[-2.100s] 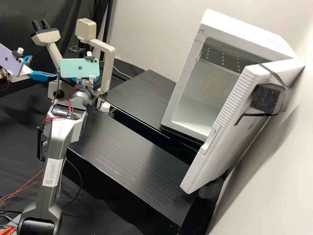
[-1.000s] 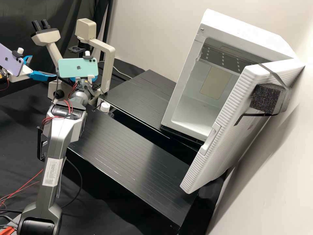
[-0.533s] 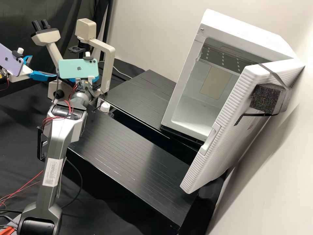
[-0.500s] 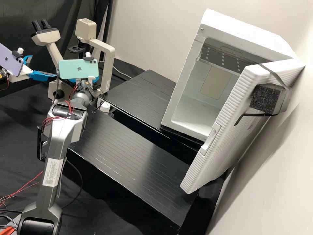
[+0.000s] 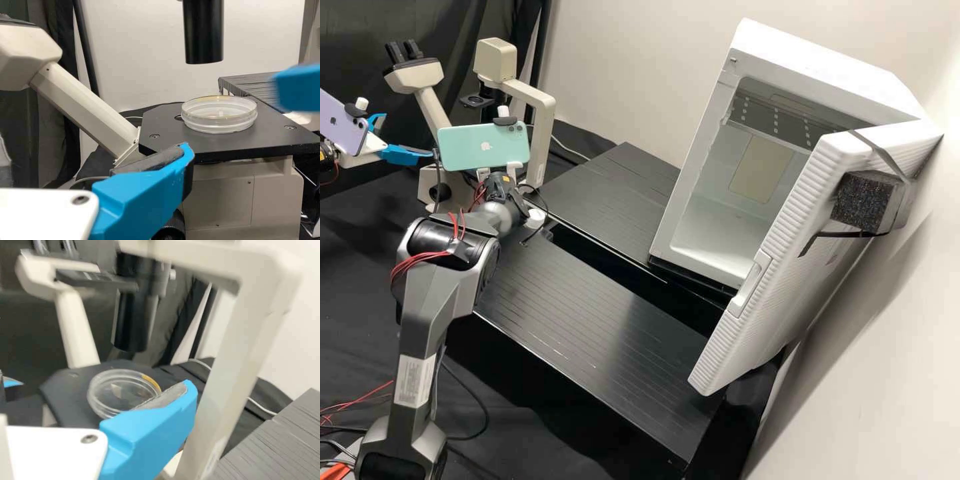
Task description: Take out the petri dish and place it under the microscope.
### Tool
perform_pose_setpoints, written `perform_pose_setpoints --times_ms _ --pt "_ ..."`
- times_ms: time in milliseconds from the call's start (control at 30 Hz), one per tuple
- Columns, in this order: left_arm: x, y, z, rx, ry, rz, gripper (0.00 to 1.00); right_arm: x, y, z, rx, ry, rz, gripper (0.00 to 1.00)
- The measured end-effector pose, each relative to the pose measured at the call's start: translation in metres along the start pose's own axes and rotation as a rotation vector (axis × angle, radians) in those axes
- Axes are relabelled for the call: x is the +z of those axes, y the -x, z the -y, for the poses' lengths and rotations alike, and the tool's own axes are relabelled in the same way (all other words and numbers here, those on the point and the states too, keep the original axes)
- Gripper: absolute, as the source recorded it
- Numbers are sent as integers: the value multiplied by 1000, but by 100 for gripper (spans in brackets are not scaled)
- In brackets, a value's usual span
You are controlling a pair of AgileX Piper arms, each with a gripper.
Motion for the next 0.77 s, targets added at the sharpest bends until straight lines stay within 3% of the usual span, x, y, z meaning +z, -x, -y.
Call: perform_pose_setpoints --times_ms 67,167,233,300,367,467,533,667,767 --pt "0 0 0 0 0 0 100 -3 21 -2 36 -40 -22 100" --pt "0 0 0 0 0 0 100 -3 60 -6 157 -76 -10 100" --pt "0 0 0 0 0 0 100 -2 85 -6 249 -46 27 100" --pt "0 0 0 0 0 0 100 -1 115 -3 386 -58 70 100" --pt "0 0 0 0 0 0 100 -2 141 -1 535 -41 79 100" --pt "0 0 0 0 0 0 100 -4 179 11 684 -37 68 100" --pt "0 0 0 0 0 0 100 -4 196 18 713 -46 69 100" --pt "0 0 0 0 0 0 100 -2 219 36 711 -109 90 100" --pt "0 0 0 0 0 0 100 0 228 47 695 -126 115 100"
